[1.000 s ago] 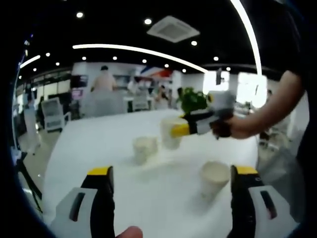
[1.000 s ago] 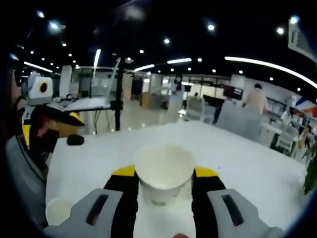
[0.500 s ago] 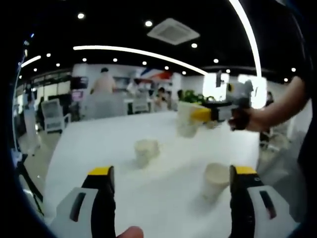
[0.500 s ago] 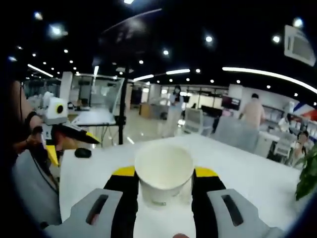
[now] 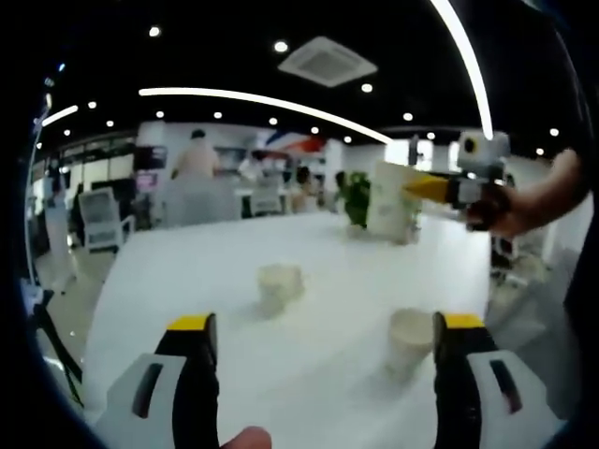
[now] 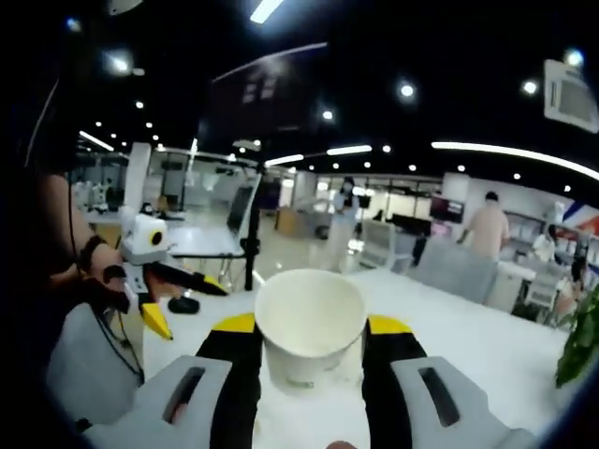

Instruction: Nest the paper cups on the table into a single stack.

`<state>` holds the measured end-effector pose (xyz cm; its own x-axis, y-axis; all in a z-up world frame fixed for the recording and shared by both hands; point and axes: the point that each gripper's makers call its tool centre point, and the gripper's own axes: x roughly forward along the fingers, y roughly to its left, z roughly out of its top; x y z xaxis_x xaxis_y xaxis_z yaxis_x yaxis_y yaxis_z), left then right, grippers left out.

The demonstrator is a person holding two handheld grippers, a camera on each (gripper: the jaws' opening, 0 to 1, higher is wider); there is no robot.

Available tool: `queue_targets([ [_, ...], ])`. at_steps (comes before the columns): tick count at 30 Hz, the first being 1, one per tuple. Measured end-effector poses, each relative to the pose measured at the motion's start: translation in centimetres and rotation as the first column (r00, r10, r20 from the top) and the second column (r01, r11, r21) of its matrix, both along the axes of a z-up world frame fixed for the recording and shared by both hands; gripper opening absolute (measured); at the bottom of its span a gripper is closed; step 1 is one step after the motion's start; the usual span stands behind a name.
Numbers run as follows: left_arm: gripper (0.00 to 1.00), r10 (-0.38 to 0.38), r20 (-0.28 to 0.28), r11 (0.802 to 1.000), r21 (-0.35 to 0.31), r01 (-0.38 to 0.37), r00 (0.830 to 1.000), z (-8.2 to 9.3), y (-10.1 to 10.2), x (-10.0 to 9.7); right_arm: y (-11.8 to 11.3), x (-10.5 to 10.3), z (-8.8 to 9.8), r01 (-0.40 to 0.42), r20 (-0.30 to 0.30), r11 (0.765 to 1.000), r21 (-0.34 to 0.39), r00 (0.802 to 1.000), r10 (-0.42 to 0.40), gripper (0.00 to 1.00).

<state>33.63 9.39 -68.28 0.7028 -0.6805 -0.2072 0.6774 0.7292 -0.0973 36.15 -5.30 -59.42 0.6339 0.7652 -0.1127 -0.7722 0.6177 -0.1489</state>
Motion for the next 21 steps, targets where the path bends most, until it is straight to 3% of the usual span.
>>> queue_targets([
  [9,0.94,0.000,-0.004,1.000,-0.006,0.000,1.000,0.0,0.2,-0.2,0.5,-2.7,-1.1,-0.010,-0.047,1.000,0.027,0.999,0.012,0.39],
  [21,0.94,-0.002,-0.011,1.000,-0.007,0.001,1.000,-0.3,0.2,-0.6,1.8,-5.3,-6.8,-0.053,-0.134,0.998,-0.033,0.990,0.048,0.39],
])
